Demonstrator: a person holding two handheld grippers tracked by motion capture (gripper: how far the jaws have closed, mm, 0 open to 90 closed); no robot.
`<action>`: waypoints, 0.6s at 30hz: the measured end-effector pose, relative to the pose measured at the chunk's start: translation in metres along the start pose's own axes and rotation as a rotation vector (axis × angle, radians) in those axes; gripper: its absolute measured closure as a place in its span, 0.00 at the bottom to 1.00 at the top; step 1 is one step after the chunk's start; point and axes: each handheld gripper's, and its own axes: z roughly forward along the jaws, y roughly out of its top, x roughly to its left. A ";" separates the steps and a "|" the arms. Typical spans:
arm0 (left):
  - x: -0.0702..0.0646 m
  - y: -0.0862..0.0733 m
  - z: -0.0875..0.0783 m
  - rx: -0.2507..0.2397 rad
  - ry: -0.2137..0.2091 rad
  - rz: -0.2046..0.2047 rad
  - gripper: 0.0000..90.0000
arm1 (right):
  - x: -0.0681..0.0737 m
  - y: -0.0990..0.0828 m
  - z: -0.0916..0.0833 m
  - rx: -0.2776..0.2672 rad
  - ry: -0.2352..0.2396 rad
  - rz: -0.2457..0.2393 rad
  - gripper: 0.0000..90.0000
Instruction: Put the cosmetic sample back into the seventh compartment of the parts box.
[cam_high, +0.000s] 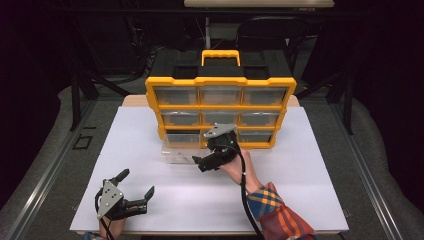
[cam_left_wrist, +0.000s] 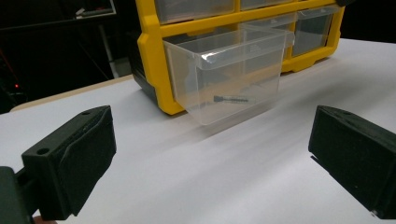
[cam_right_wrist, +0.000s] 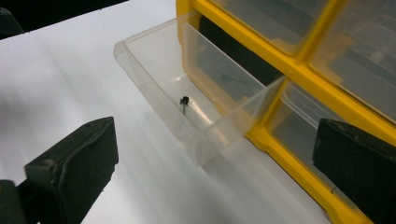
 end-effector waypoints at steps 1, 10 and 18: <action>0.000 0.000 -0.001 -0.003 0.001 0.001 0.01 | -0.003 -0.004 -0.007 -0.008 -0.008 -0.004 0.00; -0.001 0.001 0.000 0.000 -0.003 0.008 0.01 | -0.011 -0.023 -0.036 -0.059 -0.023 0.006 0.00; -0.002 0.001 0.000 0.001 -0.004 0.011 0.01 | -0.018 -0.045 -0.063 -0.099 -0.062 0.013 0.00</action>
